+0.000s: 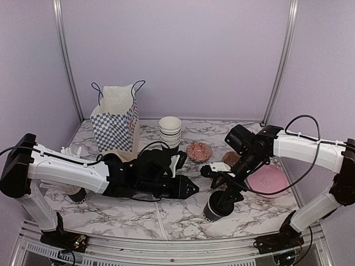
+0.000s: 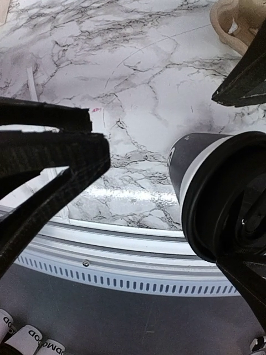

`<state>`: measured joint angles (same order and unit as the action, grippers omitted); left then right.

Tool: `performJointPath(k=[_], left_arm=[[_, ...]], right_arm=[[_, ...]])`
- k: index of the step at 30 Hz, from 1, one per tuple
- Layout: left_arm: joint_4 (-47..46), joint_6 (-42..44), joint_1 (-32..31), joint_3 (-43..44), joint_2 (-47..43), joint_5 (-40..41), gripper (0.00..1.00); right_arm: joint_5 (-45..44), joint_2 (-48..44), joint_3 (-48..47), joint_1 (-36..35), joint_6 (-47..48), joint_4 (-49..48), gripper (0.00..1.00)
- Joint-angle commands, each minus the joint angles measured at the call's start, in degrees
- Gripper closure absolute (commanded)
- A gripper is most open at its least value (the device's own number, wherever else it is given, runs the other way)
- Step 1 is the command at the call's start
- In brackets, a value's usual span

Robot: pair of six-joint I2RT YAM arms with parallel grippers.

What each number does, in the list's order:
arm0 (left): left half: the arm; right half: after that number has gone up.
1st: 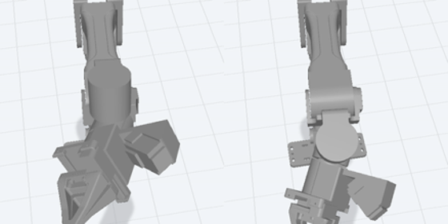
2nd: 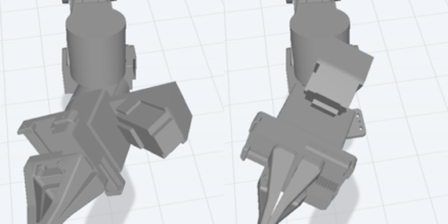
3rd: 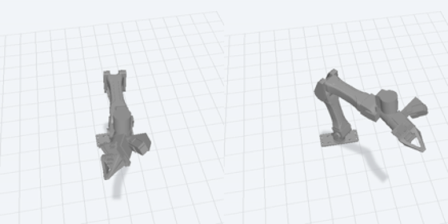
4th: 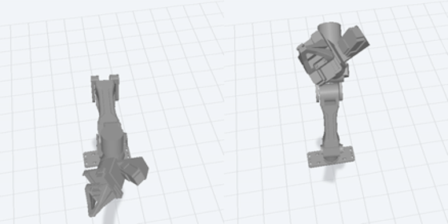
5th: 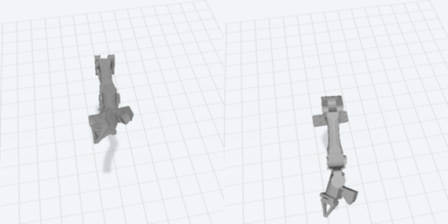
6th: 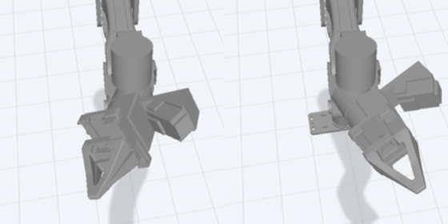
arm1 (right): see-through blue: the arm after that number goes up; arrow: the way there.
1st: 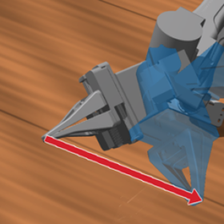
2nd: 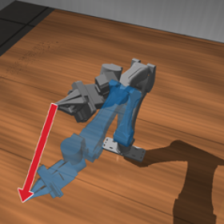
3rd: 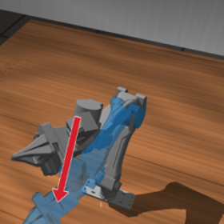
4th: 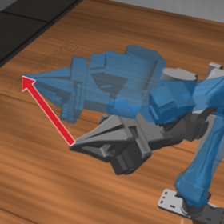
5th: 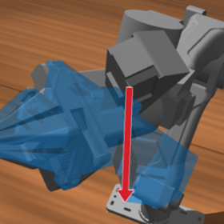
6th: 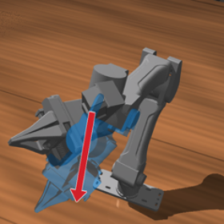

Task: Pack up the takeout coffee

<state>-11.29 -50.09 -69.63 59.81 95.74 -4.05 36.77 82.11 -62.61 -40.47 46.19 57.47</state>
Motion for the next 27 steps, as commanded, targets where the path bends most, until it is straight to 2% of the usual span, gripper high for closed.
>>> performJointPath(k=[1, 6, 11, 15, 21, 27], left_arm=[[0.8, 5.7, -0.6, 0.8, 0.0, 0.4, 0.70], [1.2, 19.4, -1.1, -2.0, -1.3, 2.2, 0.54], [0.7, 28.5, -1.7, -4.2, -1.3, 3.7, 0.45], [-1.9, 35.0, -2.3, -7.2, -1.9, 5.8, 0.40], [-9.0, 42.7, -2.3, -11.2, -1.8, 4.3, 0.34], [-10.8, 43.0, -2.4, -11.1, -0.6, 0.8, 0.34]], right_arm=[[-2.5, -2.9, 0.1, -0.7, 0.7, -1.2, 0.11], [-2.8, -5.4, 0.2, -0.7, 0.3, -1.6, 0.11], [-2.8, -5.0, 0.0, -0.8, -0.5, -0.9, 0.09], [-5.8, -5.9, 0.9, -2.6, -1.8, -1.2, 0.08], [-11.1, -6.6, 2.5, -8.0, -5.0, -3.6, 0.08], [-16.3, -4.5, 2.5, -10.4, -6.2, -6.2, 0.13]])
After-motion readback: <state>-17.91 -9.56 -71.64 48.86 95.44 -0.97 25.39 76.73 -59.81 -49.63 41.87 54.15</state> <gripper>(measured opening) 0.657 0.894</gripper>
